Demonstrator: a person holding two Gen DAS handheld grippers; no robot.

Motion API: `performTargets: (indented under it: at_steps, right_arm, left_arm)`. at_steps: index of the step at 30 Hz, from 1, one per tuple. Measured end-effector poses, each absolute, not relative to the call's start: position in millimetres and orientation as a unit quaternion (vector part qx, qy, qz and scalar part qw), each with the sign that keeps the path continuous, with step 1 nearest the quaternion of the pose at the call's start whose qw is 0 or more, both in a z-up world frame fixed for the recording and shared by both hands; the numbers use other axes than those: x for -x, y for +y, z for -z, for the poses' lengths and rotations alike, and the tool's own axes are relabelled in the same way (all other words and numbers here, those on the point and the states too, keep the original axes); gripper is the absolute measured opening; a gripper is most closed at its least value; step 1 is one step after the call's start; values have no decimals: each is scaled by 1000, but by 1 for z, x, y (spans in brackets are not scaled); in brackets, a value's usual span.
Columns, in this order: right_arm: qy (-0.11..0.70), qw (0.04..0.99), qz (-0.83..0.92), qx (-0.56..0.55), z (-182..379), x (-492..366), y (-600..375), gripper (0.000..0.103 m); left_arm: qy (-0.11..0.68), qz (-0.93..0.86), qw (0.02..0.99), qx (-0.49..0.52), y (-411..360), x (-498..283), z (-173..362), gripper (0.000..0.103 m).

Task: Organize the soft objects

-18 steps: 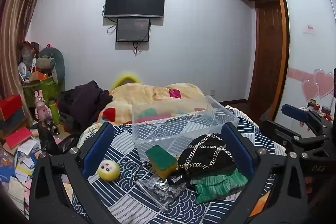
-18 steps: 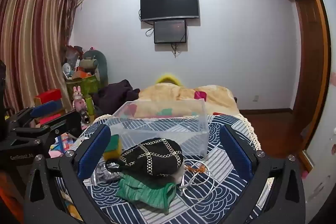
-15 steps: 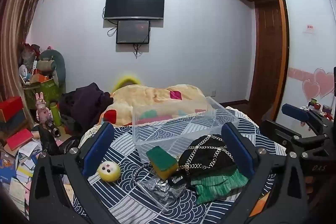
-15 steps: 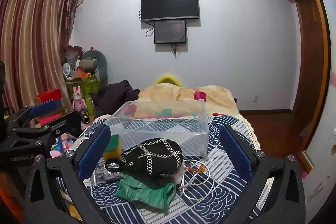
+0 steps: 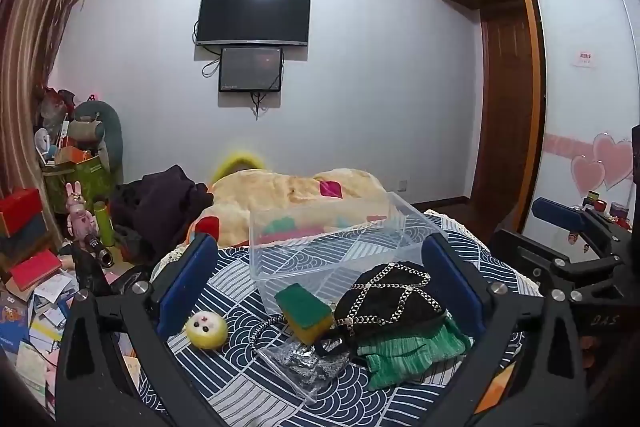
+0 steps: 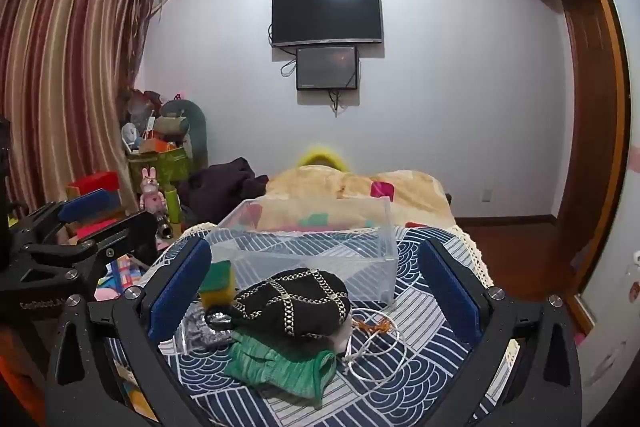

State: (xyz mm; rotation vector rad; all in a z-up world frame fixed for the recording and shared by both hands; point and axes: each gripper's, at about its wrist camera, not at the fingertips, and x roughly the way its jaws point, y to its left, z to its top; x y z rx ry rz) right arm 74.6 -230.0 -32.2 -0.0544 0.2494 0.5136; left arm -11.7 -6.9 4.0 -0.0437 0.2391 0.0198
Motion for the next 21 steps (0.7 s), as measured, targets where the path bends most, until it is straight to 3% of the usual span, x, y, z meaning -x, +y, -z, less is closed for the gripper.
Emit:
performTargets:
  at_steps: [21]
  right_arm:
    - [116, 961, -249, 23, 26, -70, -233, 103]
  left_arm:
    - [113, -4, 993, 21, -9, 16, -3, 103]
